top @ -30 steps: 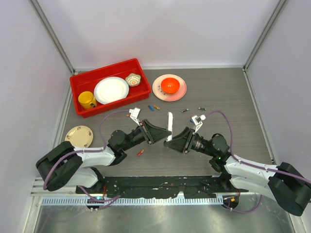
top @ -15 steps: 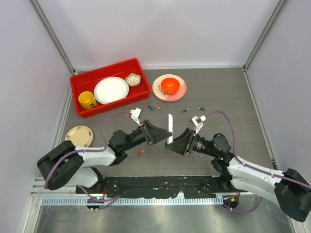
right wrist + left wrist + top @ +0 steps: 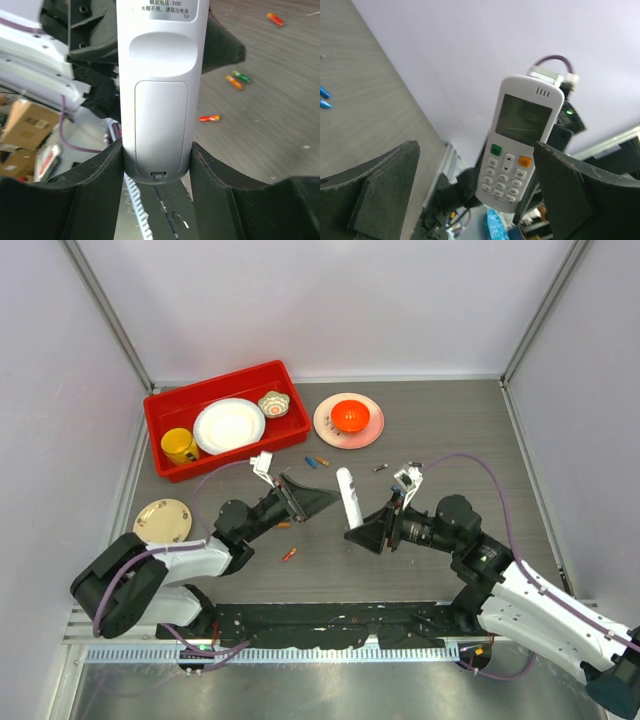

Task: Load the batteries into the remote control

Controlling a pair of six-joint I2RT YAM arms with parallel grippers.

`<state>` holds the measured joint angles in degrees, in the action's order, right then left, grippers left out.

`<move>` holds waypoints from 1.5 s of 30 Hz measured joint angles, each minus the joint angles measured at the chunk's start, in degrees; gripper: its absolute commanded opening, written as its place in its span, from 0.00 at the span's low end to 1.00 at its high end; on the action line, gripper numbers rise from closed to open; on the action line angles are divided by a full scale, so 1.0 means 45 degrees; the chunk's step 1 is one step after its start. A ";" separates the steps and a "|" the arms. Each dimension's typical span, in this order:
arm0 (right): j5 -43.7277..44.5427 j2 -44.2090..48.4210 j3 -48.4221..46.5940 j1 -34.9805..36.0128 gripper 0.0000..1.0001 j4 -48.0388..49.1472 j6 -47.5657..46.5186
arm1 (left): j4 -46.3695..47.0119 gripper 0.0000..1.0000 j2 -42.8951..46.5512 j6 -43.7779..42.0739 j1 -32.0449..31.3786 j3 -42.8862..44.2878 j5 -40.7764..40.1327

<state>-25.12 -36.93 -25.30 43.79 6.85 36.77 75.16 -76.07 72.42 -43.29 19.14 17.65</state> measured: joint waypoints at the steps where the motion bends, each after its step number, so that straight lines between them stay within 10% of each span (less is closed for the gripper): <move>1: 0.0253 -0.0083 -0.0525 0.0005 0.01 -0.0913 -0.0529 | -0.0384 1.00 0.0165 -0.0165 0.0068 0.0053 -0.0102; 18: 0.5377 -0.1938 -0.3002 0.0583 0.01 -0.7043 -0.3308 | -1.1851 1.00 0.1957 -0.4920 -0.1763 0.4682 -0.4711; 31: 0.6232 -0.2375 -0.3337 0.0874 0.01 -0.7295 -0.3439 | -1.1341 0.98 0.0432 -0.4614 -0.2263 0.4532 -0.5421; 45: 0.6275 -0.2521 -0.3337 0.1190 0.01 -0.7237 -0.3439 | -0.9549 0.71 -0.1015 -0.4133 -0.2273 0.4483 -0.4430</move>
<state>3.11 -48.27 -40.32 49.15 -25.71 21.30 32.18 -80.64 53.82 -53.52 39.31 -2.28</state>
